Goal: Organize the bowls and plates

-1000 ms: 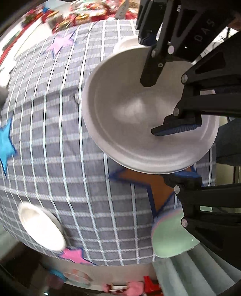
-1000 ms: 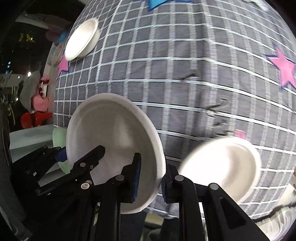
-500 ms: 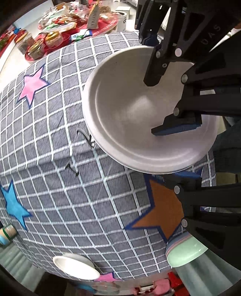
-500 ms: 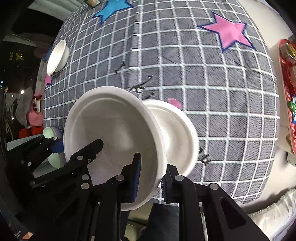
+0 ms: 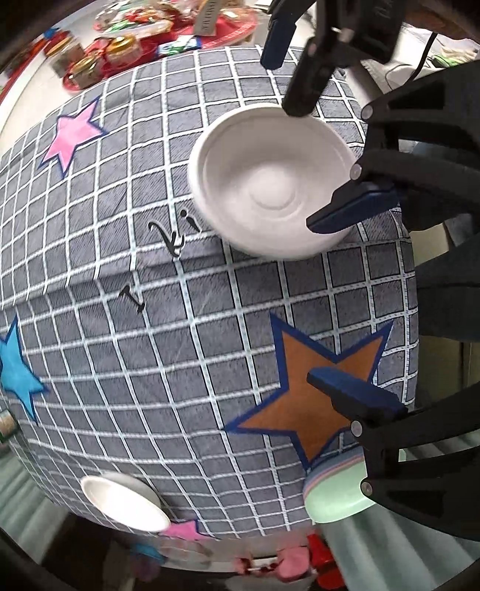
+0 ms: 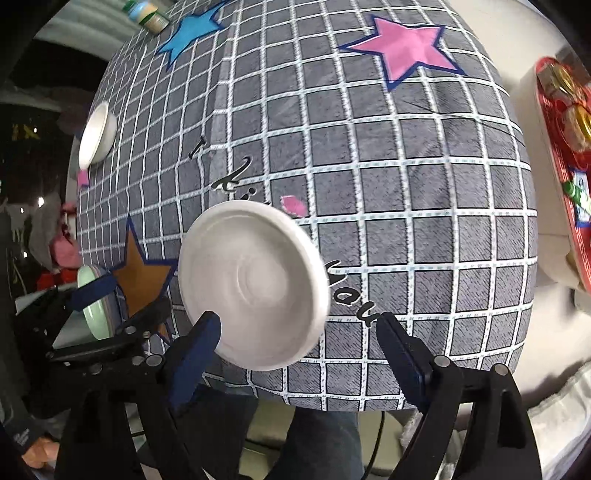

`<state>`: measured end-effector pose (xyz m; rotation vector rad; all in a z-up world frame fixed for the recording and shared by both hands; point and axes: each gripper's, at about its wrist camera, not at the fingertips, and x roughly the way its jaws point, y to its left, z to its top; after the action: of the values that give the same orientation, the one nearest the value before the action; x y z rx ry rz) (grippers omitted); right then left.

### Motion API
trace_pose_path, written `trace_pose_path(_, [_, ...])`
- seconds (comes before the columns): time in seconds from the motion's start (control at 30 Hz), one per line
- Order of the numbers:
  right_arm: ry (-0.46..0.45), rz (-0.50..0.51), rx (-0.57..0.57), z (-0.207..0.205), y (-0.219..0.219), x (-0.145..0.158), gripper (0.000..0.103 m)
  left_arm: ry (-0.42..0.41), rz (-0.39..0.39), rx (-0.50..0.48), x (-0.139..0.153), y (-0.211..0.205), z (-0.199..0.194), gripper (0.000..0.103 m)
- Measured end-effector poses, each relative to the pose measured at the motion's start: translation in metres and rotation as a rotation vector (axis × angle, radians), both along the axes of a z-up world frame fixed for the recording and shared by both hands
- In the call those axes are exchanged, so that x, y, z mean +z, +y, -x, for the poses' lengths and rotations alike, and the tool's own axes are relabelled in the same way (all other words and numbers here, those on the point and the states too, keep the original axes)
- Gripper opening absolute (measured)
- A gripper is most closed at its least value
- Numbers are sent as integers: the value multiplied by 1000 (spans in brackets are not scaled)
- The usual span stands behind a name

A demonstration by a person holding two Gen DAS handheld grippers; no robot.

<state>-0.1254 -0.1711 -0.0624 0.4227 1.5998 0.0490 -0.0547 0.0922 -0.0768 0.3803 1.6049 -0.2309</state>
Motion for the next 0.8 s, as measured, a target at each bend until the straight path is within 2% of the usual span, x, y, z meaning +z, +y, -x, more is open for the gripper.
trace_pose_path(0.23, [-14,-12,-55,-2,-13,8,87,-64,24,21,29,-7,-11,78])
trace_pose_path(0.43, [-74,-24,-38,-22,-4,26,87,-146,79,78,79,-25,-25,78])
trace_pose_path(0.6, [-121,-33,-16,-41,10,44,87,-258,88,96,131,-42,-37,80])
trace_pose_path(0.67, [-139,-33,0,-52,21,50,87,-304,94,111,152,-38,-42,80])
trace_pose_path(0.77, [-153,-42,19,-65,37,55,87,-352,87,137,166,-17,-61,80])
trace_pose_path(0.8, [-157,-44,27,-68,43,56,91,-371,69,145,168,-7,-68,81])
